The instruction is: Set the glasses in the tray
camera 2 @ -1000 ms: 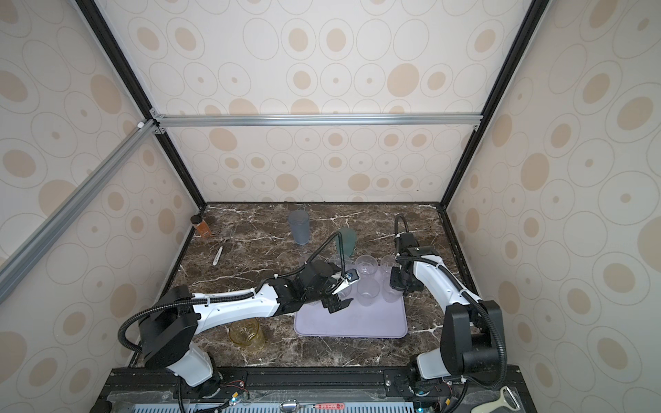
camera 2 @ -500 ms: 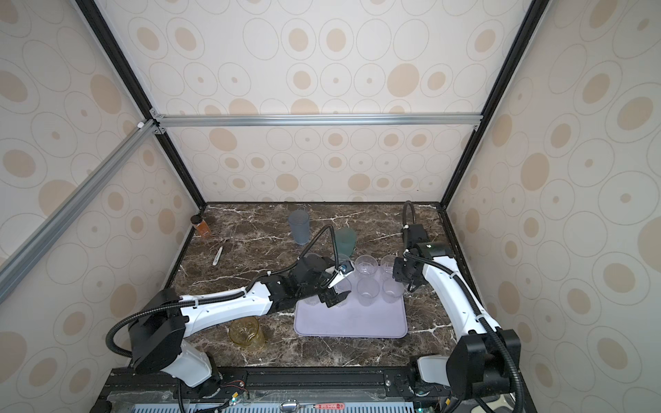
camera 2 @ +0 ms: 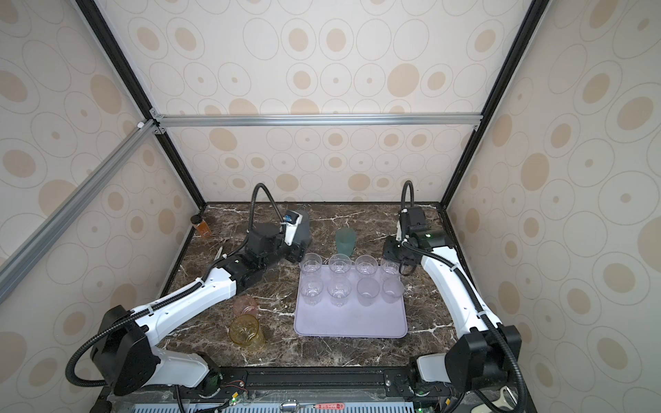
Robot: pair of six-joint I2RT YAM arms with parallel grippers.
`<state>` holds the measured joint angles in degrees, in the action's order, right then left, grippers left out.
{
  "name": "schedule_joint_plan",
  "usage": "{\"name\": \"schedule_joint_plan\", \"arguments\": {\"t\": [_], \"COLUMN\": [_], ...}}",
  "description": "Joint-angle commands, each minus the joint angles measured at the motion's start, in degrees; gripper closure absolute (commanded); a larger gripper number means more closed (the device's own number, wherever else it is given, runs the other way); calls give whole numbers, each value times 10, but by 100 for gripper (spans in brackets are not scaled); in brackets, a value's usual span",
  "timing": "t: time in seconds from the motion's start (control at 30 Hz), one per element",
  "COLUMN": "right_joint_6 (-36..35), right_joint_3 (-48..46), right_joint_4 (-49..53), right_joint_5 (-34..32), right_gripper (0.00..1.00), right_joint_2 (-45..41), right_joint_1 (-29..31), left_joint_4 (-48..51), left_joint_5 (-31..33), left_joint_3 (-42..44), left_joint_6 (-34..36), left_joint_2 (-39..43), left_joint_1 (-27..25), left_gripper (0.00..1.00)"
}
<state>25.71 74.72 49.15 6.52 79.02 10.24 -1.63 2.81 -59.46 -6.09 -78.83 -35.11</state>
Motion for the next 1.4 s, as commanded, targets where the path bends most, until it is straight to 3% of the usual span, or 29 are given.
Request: {"name": "schedule_joint_plan", "arguments": {"t": [0.0, 0.4, 0.63, 1.37], "right_joint_6": [27, 43, 46, 26], "right_joint_3": [30, 91, 115, 197], "right_joint_4": [-35, -61, -63, -47], "right_joint_5": [17, 30, 37, 24], "right_gripper": [63, 63, 63, 62], "right_joint_2": [39, 136, 175, 257], "right_joint_1": [25, 55, 78, 114], "left_joint_4": [5, -18, -17, 8], "left_joint_5": [-30, -104, -113, -65], "left_joint_3": [11, 68, 61, 84], "left_joint_6": [-60, -116, -142, -126], "left_joint_2": [22, 23, 0, 22], "left_joint_1": [39, 130, 169, 181], "left_gripper": [28, 35, 37, 27]}}
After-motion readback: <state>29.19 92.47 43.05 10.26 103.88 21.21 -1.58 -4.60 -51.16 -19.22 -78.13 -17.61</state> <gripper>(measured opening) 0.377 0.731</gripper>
